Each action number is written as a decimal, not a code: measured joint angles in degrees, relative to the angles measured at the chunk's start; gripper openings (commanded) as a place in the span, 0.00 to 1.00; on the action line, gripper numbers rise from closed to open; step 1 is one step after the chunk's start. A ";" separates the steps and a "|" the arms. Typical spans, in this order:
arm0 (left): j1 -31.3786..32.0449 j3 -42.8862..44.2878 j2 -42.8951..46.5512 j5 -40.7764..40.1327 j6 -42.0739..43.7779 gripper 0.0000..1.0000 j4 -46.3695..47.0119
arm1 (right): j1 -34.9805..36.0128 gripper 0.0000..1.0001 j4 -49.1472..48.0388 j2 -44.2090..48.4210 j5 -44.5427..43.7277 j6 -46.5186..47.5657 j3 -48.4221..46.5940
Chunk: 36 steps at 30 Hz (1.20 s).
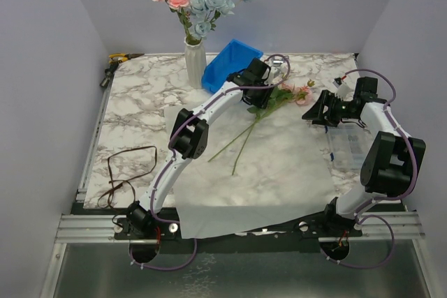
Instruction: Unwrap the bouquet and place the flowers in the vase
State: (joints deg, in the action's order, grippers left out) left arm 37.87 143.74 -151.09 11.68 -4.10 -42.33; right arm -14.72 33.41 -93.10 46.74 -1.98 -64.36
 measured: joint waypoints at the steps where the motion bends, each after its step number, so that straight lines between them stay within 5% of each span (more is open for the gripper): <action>1: 0.04 -0.02 0.00 -0.26 0.09 0.34 0.04 | 0.00 0.72 0.00 0.00 0.00 0.00 0.00; 7: 0.48 -0.31 -0.02 -1.38 0.72 0.08 0.31 | 0.00 0.72 -0.09 0.00 0.00 0.02 0.00; 11: 0.55 -0.31 -0.02 -1.84 0.63 0.00 0.57 | 0.00 0.72 -0.09 0.00 0.00 0.02 0.00; 17: 0.61 -1.77 1.20 -1.84 -0.70 0.00 2.23 | 0.00 0.72 -0.15 0.00 -0.02 0.02 0.00; 31: 0.50 -7.41 20.22 3.89 -9.31 0.00 16.79 | 0.00 0.72 -0.35 0.00 0.00 0.02 0.00; 36: 0.37 -20.83 31.54 5.79 -11.17 0.00 28.52 | 0.00 0.72 -0.37 0.00 0.00 0.02 0.00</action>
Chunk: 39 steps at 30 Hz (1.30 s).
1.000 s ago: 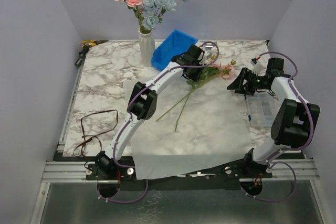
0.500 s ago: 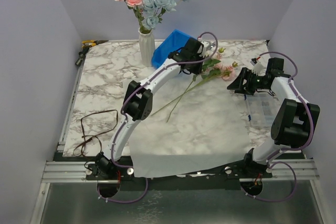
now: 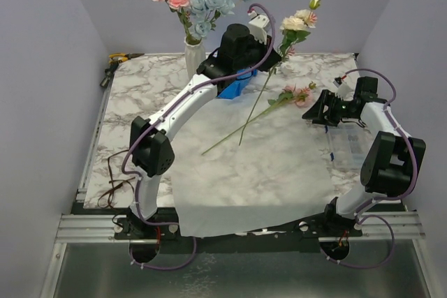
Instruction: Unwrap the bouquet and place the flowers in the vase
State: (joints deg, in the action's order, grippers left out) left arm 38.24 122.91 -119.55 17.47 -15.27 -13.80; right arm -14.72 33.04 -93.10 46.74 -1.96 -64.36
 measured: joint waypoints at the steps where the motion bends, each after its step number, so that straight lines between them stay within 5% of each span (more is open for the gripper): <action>1: -0.22 -3.08 2.32 0.11 -0.13 0.00 2.36 | 0.00 0.72 0.00 0.02 0.00 0.02 0.00; 10: -6.19 -27.41 20.87 -0.70 3.98 0.00 29.35 | 0.00 0.72 -0.17 0.00 0.02 -0.04 0.00; 19: -17.97 -29.62 26.93 -4.33 10.75 0.00 45.90 | 0.00 0.72 -0.26 -0.90 0.02 -1.07 -1.99; 28: -19.43 -33.33 27.41 -10.73 23.12 0.00 64.08 | 0.00 0.71 -0.35 -2.01 0.02 -2.12 -2.75; 39: -22.91 -27.58 20.11 -13.84 24.96 0.00 70.88 | 0.00 0.71 -0.31 -2.16 -0.02 -2.51 -3.08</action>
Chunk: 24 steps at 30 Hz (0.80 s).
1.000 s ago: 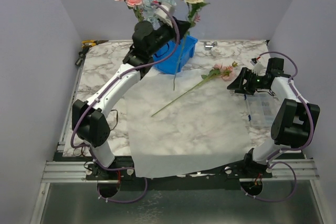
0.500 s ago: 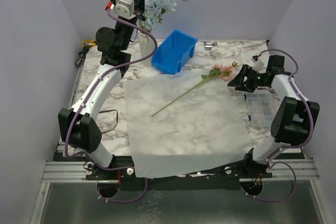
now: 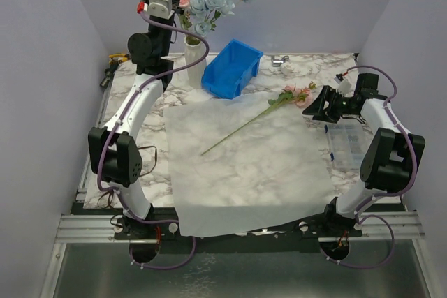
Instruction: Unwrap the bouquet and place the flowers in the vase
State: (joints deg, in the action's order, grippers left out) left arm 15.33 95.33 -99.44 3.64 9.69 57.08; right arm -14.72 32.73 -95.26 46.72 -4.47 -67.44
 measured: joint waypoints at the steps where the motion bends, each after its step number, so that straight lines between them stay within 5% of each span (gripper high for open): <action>1: -0.44 0.72 -0.94 -0.33 -0.63 0.00 0.13 | 0.00 0.71 0.02 0.00 0.00 0.00 0.00; 24: -1.36 -0.31 -11.41 -4.85 -7.28 0.00 2.49 | 0.00 0.71 -0.02 0.00 -0.46 -0.50 0.00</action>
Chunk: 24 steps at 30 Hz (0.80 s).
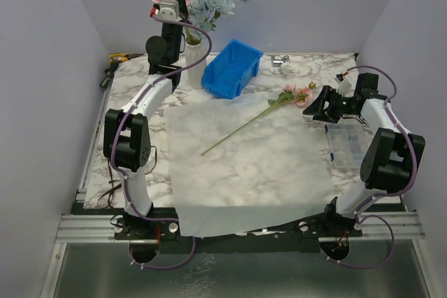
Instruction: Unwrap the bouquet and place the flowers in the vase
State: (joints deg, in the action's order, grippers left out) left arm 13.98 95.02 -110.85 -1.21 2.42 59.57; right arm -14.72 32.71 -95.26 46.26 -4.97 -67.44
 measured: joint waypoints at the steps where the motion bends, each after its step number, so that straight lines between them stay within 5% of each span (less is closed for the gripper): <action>1: -0.02 -0.55 -0.24 -0.55 -0.07 0.00 0.00 | 0.00 0.71 0.00 0.00 -0.13 0.02 0.00; 13: -0.11 -8.33 -0.46 -4.63 -3.17 0.00 -2.25 | 0.00 0.71 -0.02 0.00 -0.35 0.04 0.02; 24: 0.02 -12.79 -0.37 -4.66 -5.86 0.30 -7.93 | 0.00 0.73 -0.04 -0.79 -0.35 0.00 0.00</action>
State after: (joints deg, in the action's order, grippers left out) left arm 14.00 82.24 -111.22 -5.87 -3.44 51.64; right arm -14.72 32.67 -96.05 45.91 -4.97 -67.44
